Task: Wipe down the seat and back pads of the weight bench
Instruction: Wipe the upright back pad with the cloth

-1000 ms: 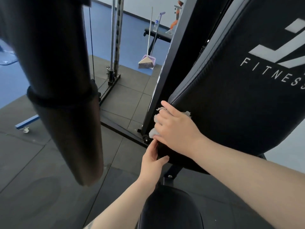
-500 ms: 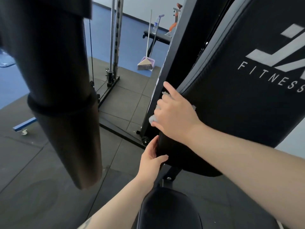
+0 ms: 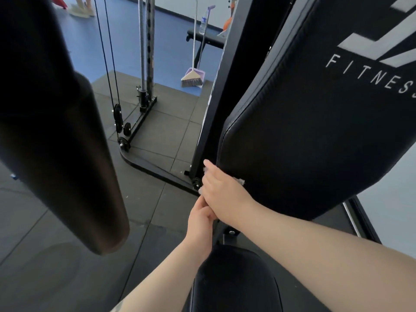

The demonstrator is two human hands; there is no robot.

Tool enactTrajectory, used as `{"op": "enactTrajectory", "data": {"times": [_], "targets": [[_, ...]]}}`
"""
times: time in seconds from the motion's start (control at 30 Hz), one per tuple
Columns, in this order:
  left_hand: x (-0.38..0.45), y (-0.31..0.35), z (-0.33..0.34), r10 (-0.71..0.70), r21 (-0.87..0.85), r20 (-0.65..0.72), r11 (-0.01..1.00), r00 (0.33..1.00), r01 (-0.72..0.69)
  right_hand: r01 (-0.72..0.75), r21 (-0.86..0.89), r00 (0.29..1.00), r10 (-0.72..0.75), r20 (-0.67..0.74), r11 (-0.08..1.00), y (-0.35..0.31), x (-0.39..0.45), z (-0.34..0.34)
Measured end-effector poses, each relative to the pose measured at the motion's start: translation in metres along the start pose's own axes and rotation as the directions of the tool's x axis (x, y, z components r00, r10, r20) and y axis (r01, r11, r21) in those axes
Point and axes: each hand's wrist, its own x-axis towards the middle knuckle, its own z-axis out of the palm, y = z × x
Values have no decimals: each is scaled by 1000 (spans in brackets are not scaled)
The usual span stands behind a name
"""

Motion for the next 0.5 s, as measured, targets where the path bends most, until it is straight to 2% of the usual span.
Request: {"op": "enactTrajectory", "data": {"times": [0.07,0.13,0.33,0.5], "targets": [[-6,1,-1,-23,8,25,1000,999,23,54,-11,998,-53,18,999,0,-4,-1],[-9,8,1,-11,17,33,1000,999,11,48,-4,998,-48,-40,999,20,-10,-4],[-19,57,36,120,60,30,991,992,-122,-85,110,980,104,-170,990,86,-35,-24],[-28,100,70,171,46,22,984,985,-172,-223,355,873,348,-342,908,146,-53,-39]]}}
